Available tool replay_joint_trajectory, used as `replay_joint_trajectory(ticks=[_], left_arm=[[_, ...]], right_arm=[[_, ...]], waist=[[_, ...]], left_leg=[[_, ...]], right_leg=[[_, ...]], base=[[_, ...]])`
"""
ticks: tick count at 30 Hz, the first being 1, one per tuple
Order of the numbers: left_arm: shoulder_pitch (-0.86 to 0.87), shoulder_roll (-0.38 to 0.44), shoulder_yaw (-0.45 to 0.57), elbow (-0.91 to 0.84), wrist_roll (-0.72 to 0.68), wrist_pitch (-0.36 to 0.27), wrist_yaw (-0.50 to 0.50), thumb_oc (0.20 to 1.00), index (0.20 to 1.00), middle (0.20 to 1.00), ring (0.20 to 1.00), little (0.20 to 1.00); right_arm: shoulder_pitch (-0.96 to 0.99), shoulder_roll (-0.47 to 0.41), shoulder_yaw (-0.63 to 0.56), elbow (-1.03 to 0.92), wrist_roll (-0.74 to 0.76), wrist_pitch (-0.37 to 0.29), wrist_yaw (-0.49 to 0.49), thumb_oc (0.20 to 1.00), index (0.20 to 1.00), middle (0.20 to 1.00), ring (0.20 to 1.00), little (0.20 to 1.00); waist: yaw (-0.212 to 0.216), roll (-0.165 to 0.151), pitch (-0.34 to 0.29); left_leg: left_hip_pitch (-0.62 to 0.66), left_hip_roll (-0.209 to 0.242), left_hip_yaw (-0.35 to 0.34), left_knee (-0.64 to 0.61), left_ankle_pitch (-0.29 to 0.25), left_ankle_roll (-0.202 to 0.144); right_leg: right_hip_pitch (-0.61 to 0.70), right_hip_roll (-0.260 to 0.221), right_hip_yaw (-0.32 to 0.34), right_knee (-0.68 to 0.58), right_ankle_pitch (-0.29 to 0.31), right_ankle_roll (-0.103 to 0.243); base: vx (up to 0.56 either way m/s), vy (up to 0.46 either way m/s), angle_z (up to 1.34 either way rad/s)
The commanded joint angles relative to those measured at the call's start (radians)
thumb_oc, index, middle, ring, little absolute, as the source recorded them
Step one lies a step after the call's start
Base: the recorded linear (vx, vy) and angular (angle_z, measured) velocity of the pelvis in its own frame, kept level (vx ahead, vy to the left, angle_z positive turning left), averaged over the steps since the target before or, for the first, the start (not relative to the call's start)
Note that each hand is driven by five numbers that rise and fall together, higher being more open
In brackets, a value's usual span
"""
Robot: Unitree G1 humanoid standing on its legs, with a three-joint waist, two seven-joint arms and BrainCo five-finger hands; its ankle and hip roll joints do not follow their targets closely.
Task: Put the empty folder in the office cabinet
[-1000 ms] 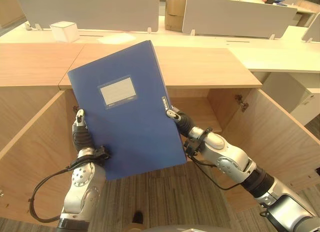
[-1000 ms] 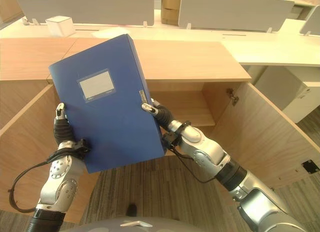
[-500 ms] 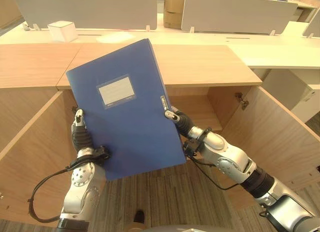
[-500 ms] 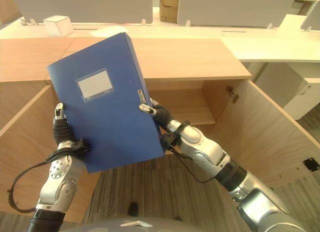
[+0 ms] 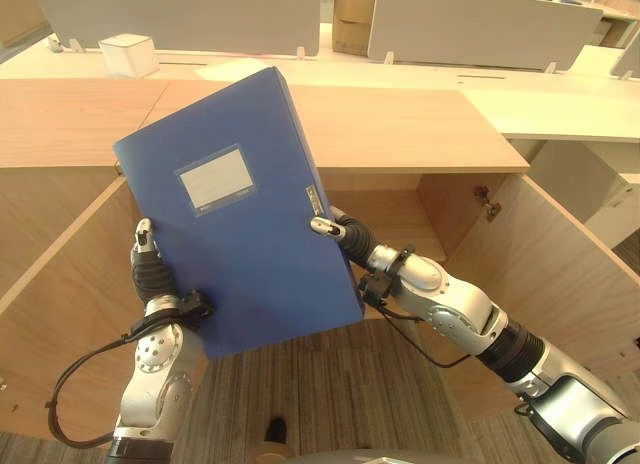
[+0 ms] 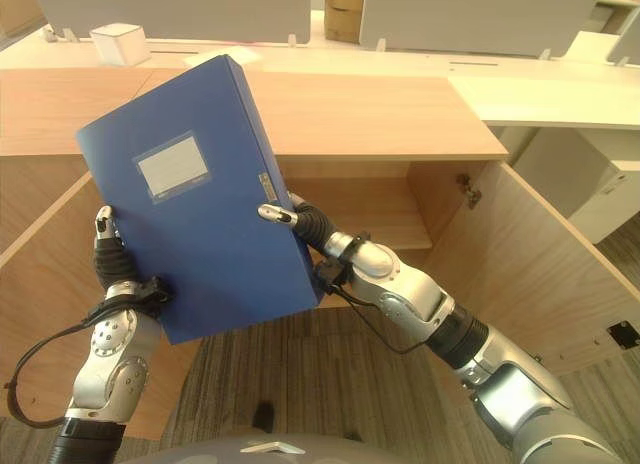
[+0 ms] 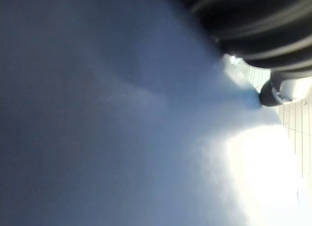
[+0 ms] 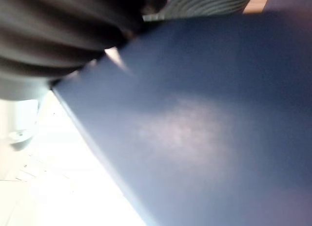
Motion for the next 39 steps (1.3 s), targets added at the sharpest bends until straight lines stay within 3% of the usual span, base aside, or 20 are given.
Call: replay_joint_trajectory(ticks=[1,10,20,21,22,26,31,32,39], left_arm=[[-0.114,0.06,-0.063,-0.092,0.022,-0.057,-0.037,0.2,0.2,0.2,0.2,0.2],[-0.095,0.052,-0.049,-0.094,0.013,-0.065,-0.038,0.2,0.2,0.2,0.2,0.2],[-0.055,0.052,-0.033,-0.092,0.003,-0.05,-0.055,0.2,0.2,0.2,0.2,0.2],[-0.043,0.061,-0.037,-0.09,-0.004,-0.043,-0.072,0.564,0.564,0.564,0.564,0.564],[-0.042,0.062,-0.037,-0.09,-0.005,-0.043,-0.072,1.0,1.0,1.0,1.0,1.0],[0.001,0.079,-0.047,-0.069,0.001,-0.015,-0.111,1.0,1.0,1.0,1.0,1.0],[0.07,0.098,-0.045,0.0,0.068,0.013,-0.133,1.0,1.0,1.0,1.0,1.0],[0.084,0.11,-0.05,0.074,0.118,0.026,-0.132,1.0,1.0,1.0,1.0,1.0],[0.108,0.128,-0.057,0.287,0.264,0.054,-0.112,1.0,1.0,1.0,1.0,1.0]], right_arm=[[-0.095,0.104,0.08,-0.022,-0.05,-0.02,0.034,0.2,0.2,0.2,0.2,0.2],[-0.012,0.073,-0.012,-0.028,0.024,-0.072,0.006,0.2,0.2,0.2,0.2,0.2],[0.062,0.078,-0.048,-0.023,0.036,-0.067,0.001,0.2,0.2,0.2,0.2,0.2],[0.072,0.075,-0.047,-0.018,0.033,-0.063,0.003,0.2,0.2,0.2,0.2,0.2],[0.073,0.075,-0.047,-0.019,0.033,-0.063,0.003,0.2,0.2,0.2,0.2,0.2],[0.114,0.054,-0.036,-0.007,0.006,-0.036,0.019,0.2,0.2,0.2,0.2,0.2],[0.166,0.013,-0.043,-0.001,-0.041,-0.021,0.032,0.2,0.2,0.2,0.2,0.2],[0.173,0.01,-0.045,0.002,-0.054,-0.023,0.028,0.2,0.2,0.2,0.2,0.2],[0.198,0.022,-0.042,0.014,-0.089,-0.035,0.007,0.2,0.2,0.2,0.2,0.2]], waist=[[0.001,-0.061,-0.028],[-0.003,-0.073,-0.028],[-0.015,-0.067,-0.025],[-0.016,-0.064,-0.02],[-0.016,-0.064,-0.021],[-0.011,-0.062,0.003],[0.015,-0.067,0.08],[0.027,-0.067,0.123],[0.061,-0.066,0.223]], left_leg=[[-0.008,-0.018,0.011,-0.005,-0.106,0.005],[-0.004,-0.016,0.019,-0.005,-0.111,0.006],[-0.001,-0.013,0.027,-0.005,-0.113,0.006],[-0.003,-0.013,0.026,-0.005,-0.111,0.005],[-0.003,-0.013,0.026,-0.005,-0.111,0.005],[-0.017,-0.012,0.022,-0.005,-0.106,0.005],[-0.078,-0.007,0.004,-0.005,-0.078,0.002],[-0.113,-0.005,0.0,-0.005,-0.063,-0.002],[-0.209,-0.002,-0.018,-0.005,-0.025,-0.016]], right_leg=[[0.024,-0.11,0.001,0.023,-0.108,0.078],[0.026,-0.113,0.001,0.023,-0.107,0.081],[0.022,-0.111,0.008,0.022,-0.105,0.08],[0.02,-0.111,0.009,0.021,-0.104,0.081],[0.02,-0.111,0.009,0.021,-0.104,0.081],[0.009,-0.11,0.005,0.023,-0.101,0.083],[-0.043,-0.105,-0.003,0.032,-0.096,0.084],[-0.073,-0.102,-0.007,0.037,-0.09,0.083],[-0.153,-0.092,-0.027,0.041,-0.07,0.08]], base=[[0.02,-0.005,0.05],[0.01,-0.002,0.02],[0.01,0.003,-0.02],[0.0,0.0,0.0],[0.0,0.0,0.0],[-0.01,-0.002,0.0],[-0.12,-0.033,0.02],[-0.11,-0.027,0.16],[-0.11,-0.035,0.08]])
